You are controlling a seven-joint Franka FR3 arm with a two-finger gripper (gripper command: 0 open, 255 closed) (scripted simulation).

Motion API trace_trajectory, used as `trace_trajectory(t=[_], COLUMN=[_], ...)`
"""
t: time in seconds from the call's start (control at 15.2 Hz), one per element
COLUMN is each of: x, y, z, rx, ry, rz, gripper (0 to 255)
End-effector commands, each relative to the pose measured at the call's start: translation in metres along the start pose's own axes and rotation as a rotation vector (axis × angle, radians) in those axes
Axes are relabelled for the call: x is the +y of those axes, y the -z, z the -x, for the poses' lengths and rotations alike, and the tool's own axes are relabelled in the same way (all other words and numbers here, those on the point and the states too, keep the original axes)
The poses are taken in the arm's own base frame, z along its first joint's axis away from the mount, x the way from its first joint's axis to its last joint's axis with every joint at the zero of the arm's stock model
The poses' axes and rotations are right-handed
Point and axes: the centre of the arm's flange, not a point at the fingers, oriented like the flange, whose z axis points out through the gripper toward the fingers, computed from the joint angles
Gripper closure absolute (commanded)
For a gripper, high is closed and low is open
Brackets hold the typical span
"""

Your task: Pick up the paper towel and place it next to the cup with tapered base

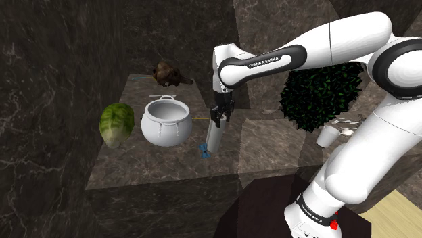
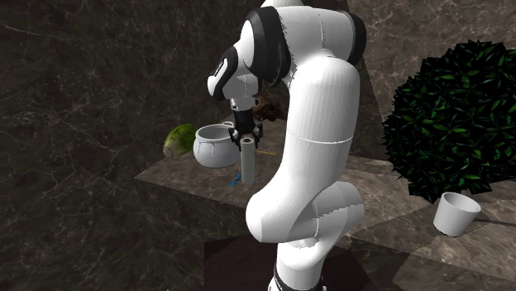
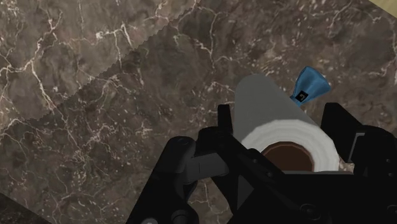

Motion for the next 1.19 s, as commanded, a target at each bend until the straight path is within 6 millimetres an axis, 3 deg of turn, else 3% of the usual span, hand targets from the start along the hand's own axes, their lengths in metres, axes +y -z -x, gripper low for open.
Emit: trace_trajectory(t=[0.0, 1.12], x=[0.000, 0.008], y=[0.000, 0.088], z=[0.000, 0.015], rx=[0.000, 0.000], ry=[0.000, 0.000], rz=[0.000, 0.000], gripper=[255, 255])
